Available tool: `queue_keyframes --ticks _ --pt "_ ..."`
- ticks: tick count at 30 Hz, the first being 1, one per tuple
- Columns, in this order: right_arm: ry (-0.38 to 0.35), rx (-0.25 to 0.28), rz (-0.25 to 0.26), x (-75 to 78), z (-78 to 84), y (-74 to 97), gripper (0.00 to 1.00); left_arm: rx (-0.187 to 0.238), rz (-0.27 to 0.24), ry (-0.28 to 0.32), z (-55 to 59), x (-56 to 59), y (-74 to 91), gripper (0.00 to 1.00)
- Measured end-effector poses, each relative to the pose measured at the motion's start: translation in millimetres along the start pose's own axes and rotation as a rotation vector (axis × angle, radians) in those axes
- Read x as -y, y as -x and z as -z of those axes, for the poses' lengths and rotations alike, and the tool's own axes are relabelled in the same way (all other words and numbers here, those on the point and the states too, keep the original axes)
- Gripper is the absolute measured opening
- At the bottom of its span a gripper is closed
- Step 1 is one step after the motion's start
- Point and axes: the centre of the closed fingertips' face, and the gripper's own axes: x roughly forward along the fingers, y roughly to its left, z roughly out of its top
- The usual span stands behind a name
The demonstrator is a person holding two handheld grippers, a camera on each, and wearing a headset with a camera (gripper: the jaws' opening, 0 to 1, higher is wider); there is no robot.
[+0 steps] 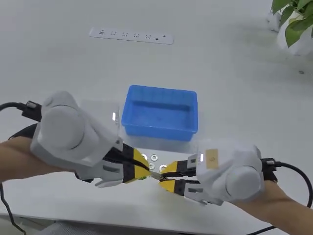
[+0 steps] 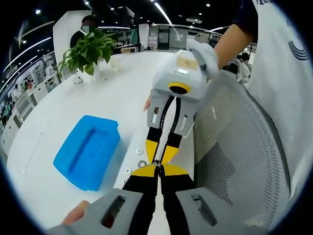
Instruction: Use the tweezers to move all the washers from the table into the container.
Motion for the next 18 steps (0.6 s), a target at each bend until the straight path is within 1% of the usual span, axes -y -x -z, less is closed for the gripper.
queue_keyframes --ticks 3,6,11,18 --pt "0.001 0.001 0.009 1.1 0.6 1.4 0.09 0.012 0.002 0.001 -4.7 -1.2 -2.1 0.05" --pt "0.014 -0.002 0.013 2.0 1.0 2.2 0.10 0.013 0.005 -0.008 -8.2 -2.0 -4.1 0.05" --pt "0.019 -0.001 -0.001 2.0 1.4 3.5 0.10 0.024 0.012 -0.020 -12.3 -0.7 -6.3 0.05" --pt "0.001 0.001 -0.011 1.2 3.0 5.0 0.10 0.060 0.032 -0.013 -25.5 3.9 -14.1 0.06"
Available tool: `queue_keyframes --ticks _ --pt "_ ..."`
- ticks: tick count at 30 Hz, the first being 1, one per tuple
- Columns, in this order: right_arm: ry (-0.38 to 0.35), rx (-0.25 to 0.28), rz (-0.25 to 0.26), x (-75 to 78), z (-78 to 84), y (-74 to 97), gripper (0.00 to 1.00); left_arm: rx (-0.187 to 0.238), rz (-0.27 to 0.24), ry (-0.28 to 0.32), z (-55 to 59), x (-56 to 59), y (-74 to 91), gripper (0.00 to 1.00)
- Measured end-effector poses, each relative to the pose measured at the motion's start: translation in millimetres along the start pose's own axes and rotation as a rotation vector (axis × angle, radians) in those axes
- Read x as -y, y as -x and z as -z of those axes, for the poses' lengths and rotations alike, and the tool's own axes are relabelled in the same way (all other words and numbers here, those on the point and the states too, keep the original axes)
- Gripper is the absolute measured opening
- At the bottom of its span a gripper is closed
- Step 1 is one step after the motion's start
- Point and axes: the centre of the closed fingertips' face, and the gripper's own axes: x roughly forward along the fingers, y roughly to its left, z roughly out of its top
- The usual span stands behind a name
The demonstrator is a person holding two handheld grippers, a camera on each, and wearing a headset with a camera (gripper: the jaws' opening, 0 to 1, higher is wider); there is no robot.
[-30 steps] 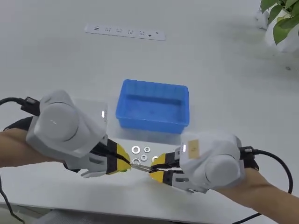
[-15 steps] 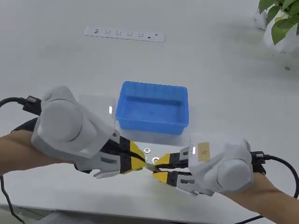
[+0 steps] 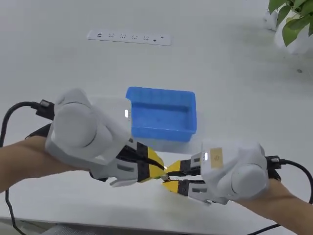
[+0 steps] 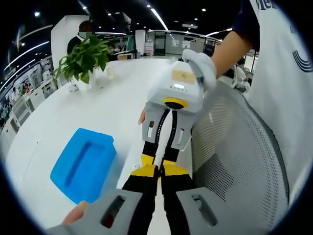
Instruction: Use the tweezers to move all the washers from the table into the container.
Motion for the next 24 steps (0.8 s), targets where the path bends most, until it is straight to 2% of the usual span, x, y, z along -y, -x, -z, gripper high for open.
queue_keyframes --ticks 3,8,13,19,24 --pt "0.005 0.003 -0.008 -2.1 1.8 0.7 0.08 0.013 0.008 0.003 -5.4 2.9 -5.0 0.06" --pt "-0.028 0.038 0.005 0.1 2.8 3.7 0.07 0.031 0.000 0.005 -10.0 1.3 -9.9 0.07" --pt "-0.040 0.059 0.014 1.3 3.1 5.3 0.07 0.028 -0.004 0.004 -13.3 -0.9 -15.5 0.07" --pt "-0.039 0.067 0.014 0.9 2.4 5.0 0.07 0.018 -0.007 -0.012 -11.5 1.2 -12.1 0.07" --pt "-0.048 0.071 0.011 2.1 2.7 5.4 0.07 0.022 -0.034 -0.001 -7.8 -3.3 -6.5 0.07"
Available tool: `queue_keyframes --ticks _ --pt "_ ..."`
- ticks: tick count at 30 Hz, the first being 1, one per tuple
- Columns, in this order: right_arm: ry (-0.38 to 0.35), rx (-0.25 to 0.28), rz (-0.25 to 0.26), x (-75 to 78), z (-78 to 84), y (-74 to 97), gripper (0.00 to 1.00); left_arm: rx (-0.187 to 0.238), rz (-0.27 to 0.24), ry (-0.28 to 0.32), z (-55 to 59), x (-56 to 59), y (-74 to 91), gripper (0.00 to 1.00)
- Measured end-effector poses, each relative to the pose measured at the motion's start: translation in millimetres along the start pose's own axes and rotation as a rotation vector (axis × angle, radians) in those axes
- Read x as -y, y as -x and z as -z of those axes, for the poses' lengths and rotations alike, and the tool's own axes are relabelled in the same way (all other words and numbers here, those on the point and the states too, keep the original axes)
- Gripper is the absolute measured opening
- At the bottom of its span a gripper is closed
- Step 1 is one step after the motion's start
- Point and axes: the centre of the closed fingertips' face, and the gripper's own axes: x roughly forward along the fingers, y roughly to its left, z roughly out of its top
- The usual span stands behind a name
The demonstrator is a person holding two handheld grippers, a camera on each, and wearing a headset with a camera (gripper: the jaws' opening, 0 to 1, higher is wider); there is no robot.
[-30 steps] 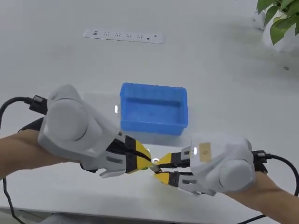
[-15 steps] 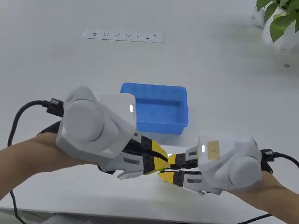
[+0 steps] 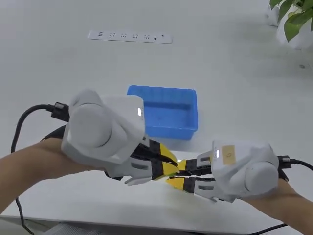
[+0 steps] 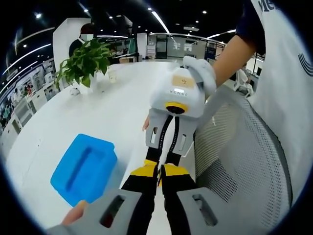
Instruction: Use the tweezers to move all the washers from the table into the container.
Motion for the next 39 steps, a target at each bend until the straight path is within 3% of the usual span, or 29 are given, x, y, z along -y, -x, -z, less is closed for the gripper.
queue_keyframes --ticks 9,13,14,16,17,20,26,32,39 --pt "-0.016 0.003 -0.001 0.1 0.3 0.3 0.07 0.017 -0.007 0.020 1.6 -0.3 0.9 0.07" --pt "-0.020 -0.001 -0.003 0.1 1.2 1.1 0.07 0.031 -0.010 -0.011 -1.5 1.4 -0.9 0.07" --pt "-0.022 -0.001 -0.004 -0.1 1.2 1.1 0.07 0.026 -0.011 -0.068 -1.8 2.4 -1.0 0.07" --pt "-0.026 0.001 -0.009 -1.1 1.4 1.5 0.07 0.027 -0.001 -0.045 -1.5 4.9 -1.4 0.06" --pt "-0.031 0.003 -0.010 -1.2 1.4 1.6 0.07 0.029 -0.007 -0.075 -2.3 4.1 -1.6 0.06" --pt "-0.027 0.000 -0.017 -3.2 0.7 1.1 0.07 0.021 0.000 -0.084 -2.6 5.9 -1.6 0.06" --pt "-0.016 0.008 -0.041 -11.6 -7.3 -6.9 0.07 0.021 0.019 -0.078 -1.0 12.2 3.3 0.06" --pt "-0.004 0.007 -0.048 -12.3 -9.8 -12.3 0.08 0.027 0.002 -0.043 6.0 8.8 10.9 0.06" --pt "0.008 -0.002 -0.052 -13.5 -9.4 -11.8 0.07 0.025 0.004 -0.058 5.5 10.8 10.5 0.06"
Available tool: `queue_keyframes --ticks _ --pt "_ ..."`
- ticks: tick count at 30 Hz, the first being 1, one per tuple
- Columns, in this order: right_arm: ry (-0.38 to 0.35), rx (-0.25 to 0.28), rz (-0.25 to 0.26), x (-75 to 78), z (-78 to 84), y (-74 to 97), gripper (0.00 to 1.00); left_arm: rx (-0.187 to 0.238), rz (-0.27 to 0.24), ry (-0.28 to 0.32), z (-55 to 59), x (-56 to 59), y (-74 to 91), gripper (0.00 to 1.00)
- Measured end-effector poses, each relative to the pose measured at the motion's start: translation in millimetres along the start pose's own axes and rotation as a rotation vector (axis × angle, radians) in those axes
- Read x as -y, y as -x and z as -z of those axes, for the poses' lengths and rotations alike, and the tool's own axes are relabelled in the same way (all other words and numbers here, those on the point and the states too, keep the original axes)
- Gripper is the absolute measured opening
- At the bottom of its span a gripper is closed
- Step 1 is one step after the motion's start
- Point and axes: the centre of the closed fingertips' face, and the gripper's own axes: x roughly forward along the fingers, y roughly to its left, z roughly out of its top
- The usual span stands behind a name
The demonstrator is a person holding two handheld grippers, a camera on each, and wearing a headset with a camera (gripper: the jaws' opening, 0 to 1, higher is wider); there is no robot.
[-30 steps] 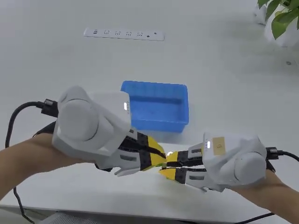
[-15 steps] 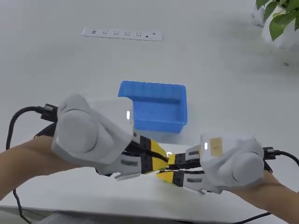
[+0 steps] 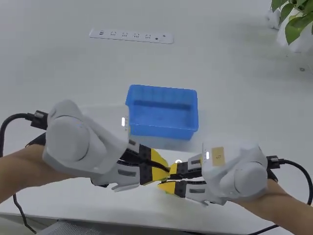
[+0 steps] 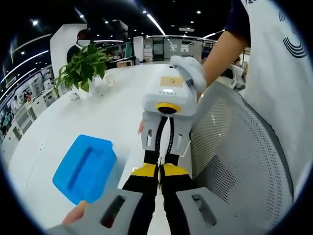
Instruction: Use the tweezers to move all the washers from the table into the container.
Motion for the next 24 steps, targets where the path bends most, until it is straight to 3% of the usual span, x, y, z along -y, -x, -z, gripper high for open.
queue_keyframes --ticks 4,12,24 --pt "-0.009 -0.004 0.004 1.3 1.3 1.2 0.07 0.044 -0.012 -0.006 -8.3 -3.1 0.0 0.06" --pt "-0.016 -0.008 -0.002 1.7 2.0 1.6 0.07 0.035 0.022 0.004 -8.1 -3.1 -2.8 0.06" --pt "0.020 -0.025 0.004 2.0 -0.3 0.0 0.08 0.009 0.025 -0.025 -3.9 -2.3 2.3 0.05"
